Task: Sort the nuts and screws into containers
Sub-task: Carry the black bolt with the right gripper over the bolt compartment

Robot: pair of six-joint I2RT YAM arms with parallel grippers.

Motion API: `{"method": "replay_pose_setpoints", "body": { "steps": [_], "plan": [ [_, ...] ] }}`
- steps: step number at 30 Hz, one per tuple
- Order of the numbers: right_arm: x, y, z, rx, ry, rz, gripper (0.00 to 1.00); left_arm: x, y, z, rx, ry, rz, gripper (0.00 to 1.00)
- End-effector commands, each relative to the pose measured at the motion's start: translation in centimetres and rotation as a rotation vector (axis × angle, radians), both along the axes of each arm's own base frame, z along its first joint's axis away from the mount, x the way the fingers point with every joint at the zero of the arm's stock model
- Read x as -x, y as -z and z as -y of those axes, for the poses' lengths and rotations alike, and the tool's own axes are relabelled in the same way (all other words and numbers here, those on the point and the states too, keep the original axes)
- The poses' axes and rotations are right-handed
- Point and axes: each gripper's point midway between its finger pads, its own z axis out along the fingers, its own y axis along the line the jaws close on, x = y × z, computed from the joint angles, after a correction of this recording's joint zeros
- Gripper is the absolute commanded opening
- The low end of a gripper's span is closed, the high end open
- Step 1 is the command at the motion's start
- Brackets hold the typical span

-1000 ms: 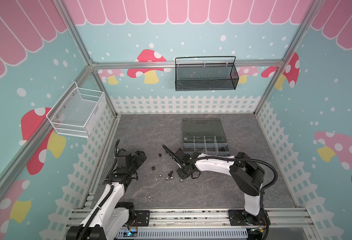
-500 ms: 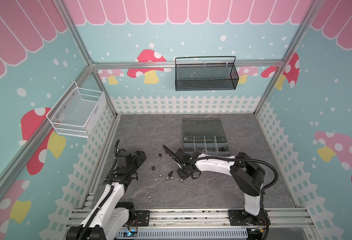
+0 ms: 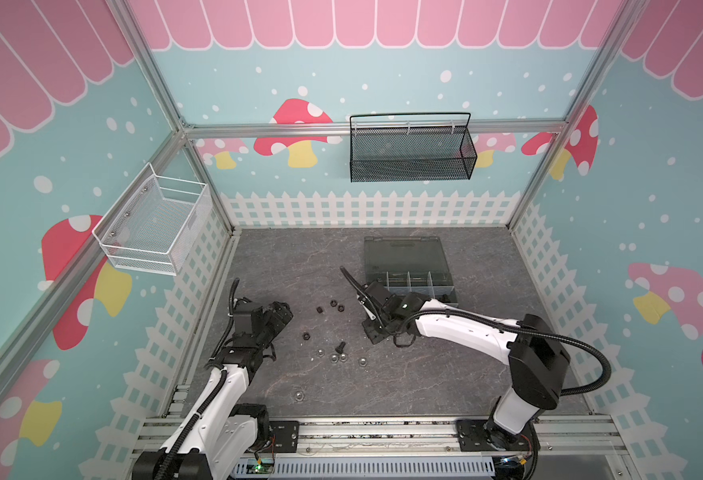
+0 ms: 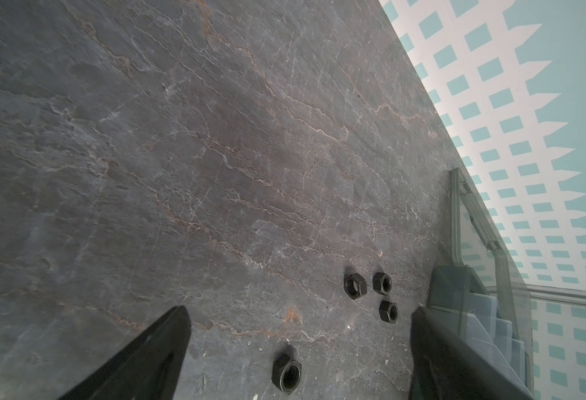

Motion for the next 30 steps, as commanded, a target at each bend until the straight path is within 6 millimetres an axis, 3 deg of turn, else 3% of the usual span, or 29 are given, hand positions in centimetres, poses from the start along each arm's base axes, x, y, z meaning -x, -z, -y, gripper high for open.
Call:
{"method": "replay_pose_setpoints", "body": {
  "steps": [1, 8, 13, 22, 30],
  "plan": [
    [-1.7, -1.1, 3.4, 0.000, 0.093, 0.023, 0.05, -0.4, -0.8, -0.3, -0.008, -0.013, 0.015, 1.00],
    [-5.4, -1.0, 12.3, -0.001, 0.313, 0.032, 0.05, -0.4, -0.7, -0.3, -0.007, -0.012, 0.015, 1.00],
    [-7.0, 0.2, 16.6, 0.007, 0.416, 0.027, 0.05, -0.3, -0.7, -0.3, -0.006, -0.010, 0.015, 1.00],
    [-9.9, 1.0, 20.2, -0.009, 0.491, 0.044, 0.05, -0.2, -0.6, -0.3, -0.009, -0.009, 0.014, 1.00],
    [-11.7, 2.8, 21.0, -0.017, 0.504, 0.015, 0.11, 0.0, -0.4, -0.5, -0.015, -0.015, 0.009, 1.00]
  ]
}}
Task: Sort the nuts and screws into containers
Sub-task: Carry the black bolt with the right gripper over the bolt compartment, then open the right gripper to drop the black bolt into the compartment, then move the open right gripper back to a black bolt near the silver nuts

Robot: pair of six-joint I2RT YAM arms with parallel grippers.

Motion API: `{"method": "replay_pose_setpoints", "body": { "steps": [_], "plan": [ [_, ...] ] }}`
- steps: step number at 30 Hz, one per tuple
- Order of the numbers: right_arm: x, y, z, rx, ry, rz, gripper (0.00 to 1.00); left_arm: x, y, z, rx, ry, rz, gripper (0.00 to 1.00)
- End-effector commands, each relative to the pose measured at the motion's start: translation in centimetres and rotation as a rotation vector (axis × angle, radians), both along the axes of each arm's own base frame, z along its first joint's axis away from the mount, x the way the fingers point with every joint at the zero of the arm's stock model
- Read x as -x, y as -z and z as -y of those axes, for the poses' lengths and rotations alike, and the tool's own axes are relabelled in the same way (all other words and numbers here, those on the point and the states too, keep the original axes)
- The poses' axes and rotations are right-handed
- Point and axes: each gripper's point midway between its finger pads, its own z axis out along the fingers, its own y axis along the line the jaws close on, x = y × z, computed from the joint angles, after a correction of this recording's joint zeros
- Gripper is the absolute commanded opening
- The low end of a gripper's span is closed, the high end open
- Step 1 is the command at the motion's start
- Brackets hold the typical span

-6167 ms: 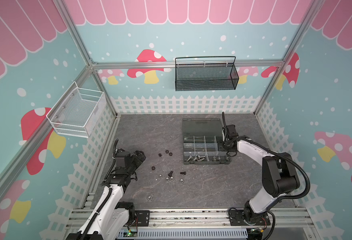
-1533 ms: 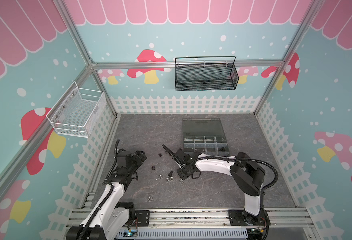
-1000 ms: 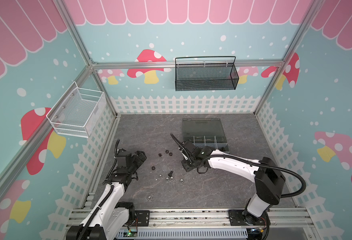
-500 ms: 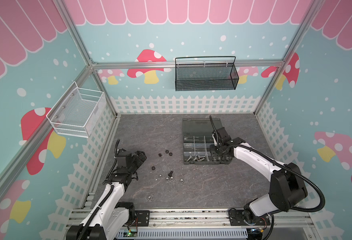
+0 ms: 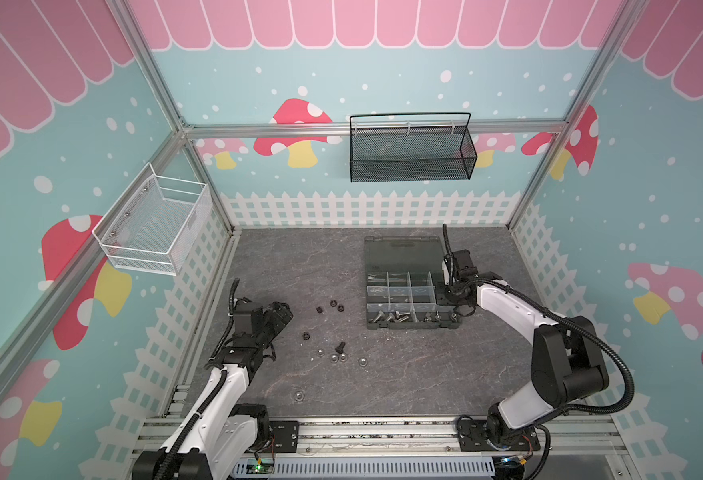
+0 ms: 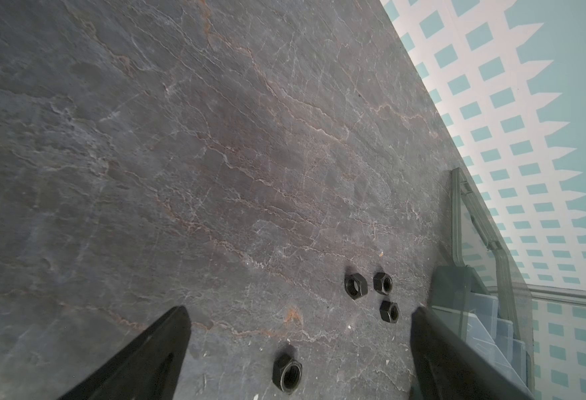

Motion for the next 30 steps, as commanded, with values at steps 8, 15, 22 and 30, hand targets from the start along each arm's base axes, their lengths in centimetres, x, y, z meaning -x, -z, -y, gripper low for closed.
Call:
{"method": "replay_pose_setpoints", "body": {
  "steps": [8, 15, 22, 30],
  "plan": [
    [-1.9, -0.5, -0.8, -0.032, -0.041, 0.032, 0.44, 0.2, -0.6, -0.7, -0.031, -0.018, 0.010, 1.00],
    [-1.4, -2.1, -0.9, -0.039, -0.050, 0.053, 0.47, 0.2, -0.7, -0.7, -0.031, -0.020, 0.012, 1.00],
    [0.3, -4.8, -4.2, 0.045, -0.127, 0.101, 0.48, 0.2, -0.7, -0.8, -0.032, -0.023, 0.010, 1.00],
    [3.6, -6.0, -14.5, 0.042, -0.333, 0.103, 0.48, 0.2, -0.4, -0.8, -0.029, -0.028, 0.004, 1.00]
  ]
}}
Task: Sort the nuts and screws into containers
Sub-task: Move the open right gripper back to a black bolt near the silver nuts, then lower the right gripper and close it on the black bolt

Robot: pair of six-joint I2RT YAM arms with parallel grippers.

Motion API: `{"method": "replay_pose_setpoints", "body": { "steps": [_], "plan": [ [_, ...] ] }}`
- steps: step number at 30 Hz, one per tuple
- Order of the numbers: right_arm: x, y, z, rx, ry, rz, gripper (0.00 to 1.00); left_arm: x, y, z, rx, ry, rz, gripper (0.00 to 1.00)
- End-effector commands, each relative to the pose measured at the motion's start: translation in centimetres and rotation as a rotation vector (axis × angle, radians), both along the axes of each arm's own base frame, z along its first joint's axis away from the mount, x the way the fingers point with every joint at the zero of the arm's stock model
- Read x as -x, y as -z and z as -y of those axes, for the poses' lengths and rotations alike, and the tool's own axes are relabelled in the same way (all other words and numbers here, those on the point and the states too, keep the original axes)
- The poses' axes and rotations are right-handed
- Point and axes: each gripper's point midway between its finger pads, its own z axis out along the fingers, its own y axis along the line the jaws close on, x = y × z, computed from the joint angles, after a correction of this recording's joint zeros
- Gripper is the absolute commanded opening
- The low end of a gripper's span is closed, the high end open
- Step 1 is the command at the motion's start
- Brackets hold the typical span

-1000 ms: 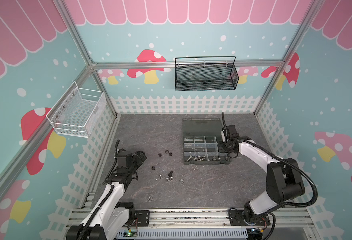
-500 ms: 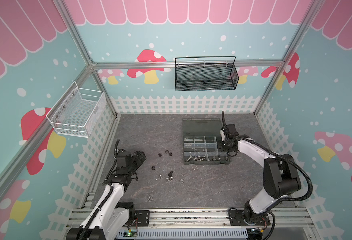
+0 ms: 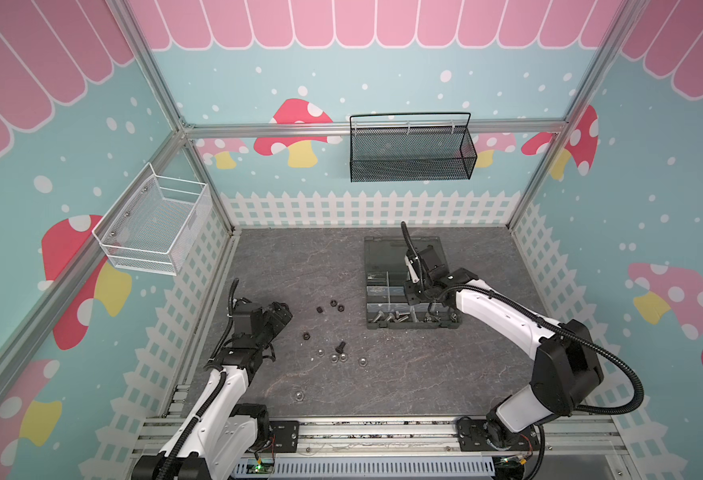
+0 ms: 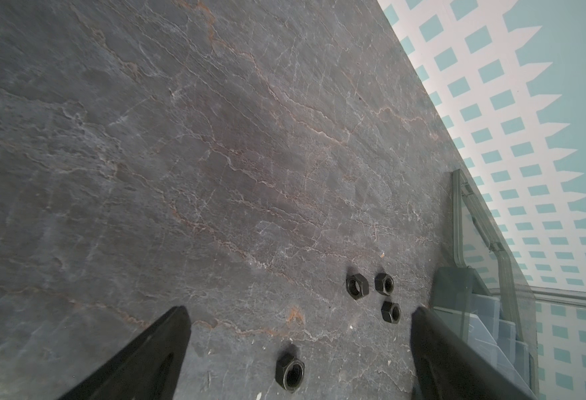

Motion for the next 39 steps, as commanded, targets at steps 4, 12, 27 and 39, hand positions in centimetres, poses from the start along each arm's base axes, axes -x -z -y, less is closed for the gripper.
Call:
{"method": "replay_pose_setpoints", "body": {
  "steps": [4, 12, 27, 39],
  "plan": [
    [3.7, 1.0, -7.5, 0.022, -0.153, -0.047, 0.49, 0.1, -0.1, -0.8, -0.017, -0.035, -0.002, 1.00],
    [7.9, 3.6, -15.7, 0.111, -0.387, -0.072, 0.57, 0.0, 0.3, -0.7, -0.006, -0.038, -0.014, 1.00],
    [9.0, 10.6, -19.6, 0.226, -0.468, -0.169, 0.67, 0.8, 1.5, -1.7, -0.027, -0.099, -0.054, 1.00],
    [9.6, 12.8, -20.1, 0.228, -0.480, -0.218, 0.73, 0.9, 1.6, -1.7, -0.026, -0.098, -0.054, 1.00]
  ]
}}
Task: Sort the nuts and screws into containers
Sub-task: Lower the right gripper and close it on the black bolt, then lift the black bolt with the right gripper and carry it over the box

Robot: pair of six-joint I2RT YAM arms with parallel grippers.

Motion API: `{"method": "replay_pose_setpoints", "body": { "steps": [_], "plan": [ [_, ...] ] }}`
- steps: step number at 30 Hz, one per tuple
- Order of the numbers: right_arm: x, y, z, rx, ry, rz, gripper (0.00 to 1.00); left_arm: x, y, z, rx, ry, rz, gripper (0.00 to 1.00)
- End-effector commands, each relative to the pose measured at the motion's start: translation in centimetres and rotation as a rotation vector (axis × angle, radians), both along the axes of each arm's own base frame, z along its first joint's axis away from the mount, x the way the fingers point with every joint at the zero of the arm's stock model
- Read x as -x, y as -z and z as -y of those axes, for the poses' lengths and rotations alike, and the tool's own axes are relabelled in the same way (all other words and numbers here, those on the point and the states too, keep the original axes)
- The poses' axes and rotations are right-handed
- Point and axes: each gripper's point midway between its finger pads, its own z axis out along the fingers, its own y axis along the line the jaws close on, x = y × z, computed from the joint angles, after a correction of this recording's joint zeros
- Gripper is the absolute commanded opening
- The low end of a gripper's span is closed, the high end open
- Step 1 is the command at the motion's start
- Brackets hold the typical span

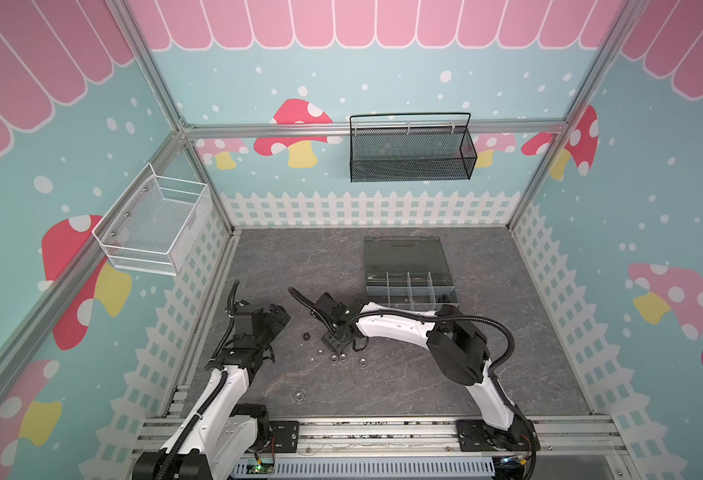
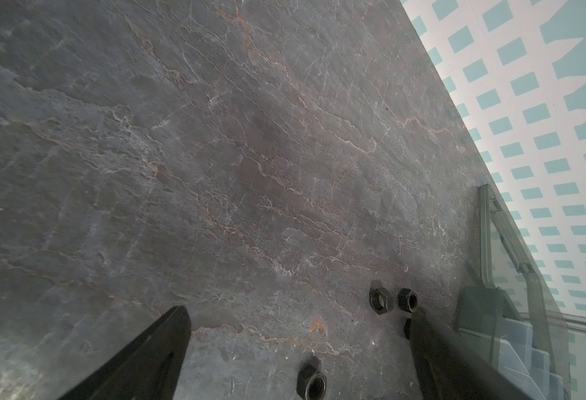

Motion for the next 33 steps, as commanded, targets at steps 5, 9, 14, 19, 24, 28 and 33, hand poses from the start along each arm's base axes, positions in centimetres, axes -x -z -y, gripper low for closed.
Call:
{"method": "replay_pose_setpoints", "body": {
  "steps": [5, 9, 14, 19, 24, 28, 33],
  "plan": [
    [1.3, 1.5, 0.7, 0.040, -0.010, -0.046, 0.73, 0.5, 0.6, -0.5, 0.005, -0.036, -0.019, 1.00],
    [1.9, 1.6, 2.1, 0.063, 0.010, -0.052, 0.71, 0.6, 0.7, -0.5, 0.007, -0.036, -0.020, 1.00],
    [2.5, 1.7, 3.7, 0.086, 0.042, -0.058, 0.67, 0.5, 0.6, -0.5, 0.010, -0.036, -0.018, 1.00],
    [3.1, 2.1, 4.6, 0.099, 0.060, -0.070, 0.63, 0.5, 0.6, -0.4, 0.013, -0.031, -0.019, 1.00],
    [3.5, 2.3, 4.9, 0.099, 0.059, -0.083, 0.54, 0.5, 0.6, -0.3, 0.014, -0.030, -0.016, 1.00],
    [3.7, 2.3, 5.0, 0.097, 0.057, -0.091, 0.43, 0.6, 0.6, -0.4, 0.014, -0.031, -0.017, 1.00],
    [4.0, 1.9, 4.7, 0.072, 0.052, -0.103, 0.32, 0.6, 0.6, -0.4, 0.014, -0.031, -0.017, 1.00]
  ]
}}
